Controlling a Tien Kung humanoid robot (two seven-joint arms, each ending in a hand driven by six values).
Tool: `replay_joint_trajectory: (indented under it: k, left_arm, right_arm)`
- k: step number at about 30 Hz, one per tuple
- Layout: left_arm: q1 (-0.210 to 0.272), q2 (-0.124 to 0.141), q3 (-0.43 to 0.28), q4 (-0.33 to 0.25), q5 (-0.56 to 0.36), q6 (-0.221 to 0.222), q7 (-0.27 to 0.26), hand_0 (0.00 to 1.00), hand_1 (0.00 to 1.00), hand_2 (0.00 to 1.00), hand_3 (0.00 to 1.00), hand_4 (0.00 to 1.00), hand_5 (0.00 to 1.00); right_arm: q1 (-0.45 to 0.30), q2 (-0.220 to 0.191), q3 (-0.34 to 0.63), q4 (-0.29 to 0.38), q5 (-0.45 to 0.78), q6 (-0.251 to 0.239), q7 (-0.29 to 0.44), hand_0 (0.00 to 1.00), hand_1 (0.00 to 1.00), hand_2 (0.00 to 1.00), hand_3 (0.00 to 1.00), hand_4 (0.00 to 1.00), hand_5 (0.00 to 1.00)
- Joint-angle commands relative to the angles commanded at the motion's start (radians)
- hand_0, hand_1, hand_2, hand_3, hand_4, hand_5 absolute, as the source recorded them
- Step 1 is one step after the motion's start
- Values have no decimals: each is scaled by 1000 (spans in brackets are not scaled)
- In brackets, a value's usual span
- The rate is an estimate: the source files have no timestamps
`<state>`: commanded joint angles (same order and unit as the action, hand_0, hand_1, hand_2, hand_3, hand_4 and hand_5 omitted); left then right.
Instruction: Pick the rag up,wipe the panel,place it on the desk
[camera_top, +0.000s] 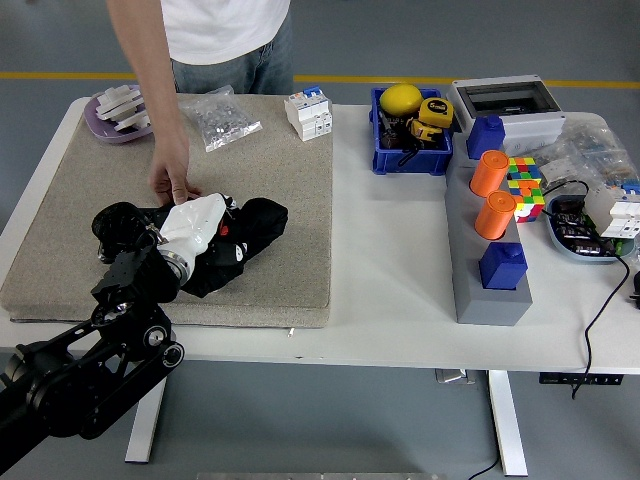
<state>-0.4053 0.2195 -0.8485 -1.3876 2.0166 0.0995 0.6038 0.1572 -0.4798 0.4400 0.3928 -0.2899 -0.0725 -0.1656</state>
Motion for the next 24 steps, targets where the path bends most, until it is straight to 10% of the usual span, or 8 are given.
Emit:
replay_joint_trajectory:
  k: [24]
  left_arm:
    - [65,55,-195,43,73,-10,11,199,132,554,545,399,2]
  right_arm:
    - [-4,0,8,-1,-2,-1,0,736,532,654,622,998,609]
